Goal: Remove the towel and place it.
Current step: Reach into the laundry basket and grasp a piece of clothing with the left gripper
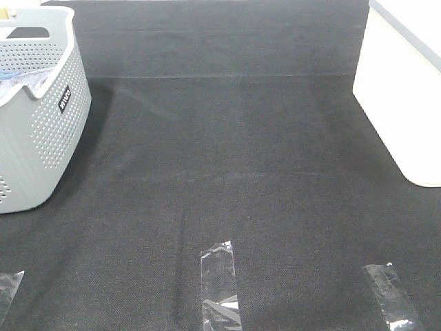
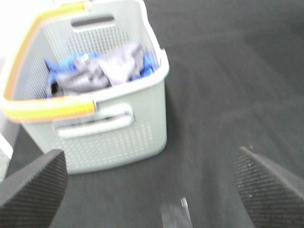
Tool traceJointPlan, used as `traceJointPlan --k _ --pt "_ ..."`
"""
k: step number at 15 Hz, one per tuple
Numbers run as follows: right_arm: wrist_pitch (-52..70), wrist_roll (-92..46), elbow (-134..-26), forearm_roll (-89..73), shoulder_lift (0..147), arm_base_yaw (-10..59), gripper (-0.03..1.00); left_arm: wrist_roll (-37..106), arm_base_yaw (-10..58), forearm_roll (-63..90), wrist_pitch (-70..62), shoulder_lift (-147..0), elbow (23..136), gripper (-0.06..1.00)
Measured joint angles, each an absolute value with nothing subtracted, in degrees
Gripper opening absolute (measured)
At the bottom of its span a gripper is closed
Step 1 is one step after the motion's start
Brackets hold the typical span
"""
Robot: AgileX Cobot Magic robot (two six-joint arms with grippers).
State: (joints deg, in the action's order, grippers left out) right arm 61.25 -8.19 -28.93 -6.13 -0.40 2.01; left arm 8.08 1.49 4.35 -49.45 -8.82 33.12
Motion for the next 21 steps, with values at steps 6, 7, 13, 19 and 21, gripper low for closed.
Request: traceJointPlan --k 6,7,13,19,21 --pt "61.25 -8.19 -28.93 -6.13 -0.40 2.01 0.70 8.37 1.49 -1.78 -38.73 -46.87 52.48 0.89" --pt "61.25 -8.19 -28.93 -6.13 -0.40 2.01 0.70 8.37 1.49 -1.95 -38.73 -52.20 56.09 0.89" --pt "61.25 -8.19 -28.93 -6.13 -0.40 2.01 0.70 6.13 1.32 -4.81 -38.67 -77.35 73.63 0.89" --pt "61.25 -8.19 -28.93 -6.13 -0.40 2.01 0.70 -8.19 1.32 -18.16 -42.80 -103.53 95.23 0.81" --pt "61.25 -8.19 -28.93 -6.13 -0.40 2.01 0.70 -10.77 1.32 -18.74 -46.29 -109.84 101.76 0.76"
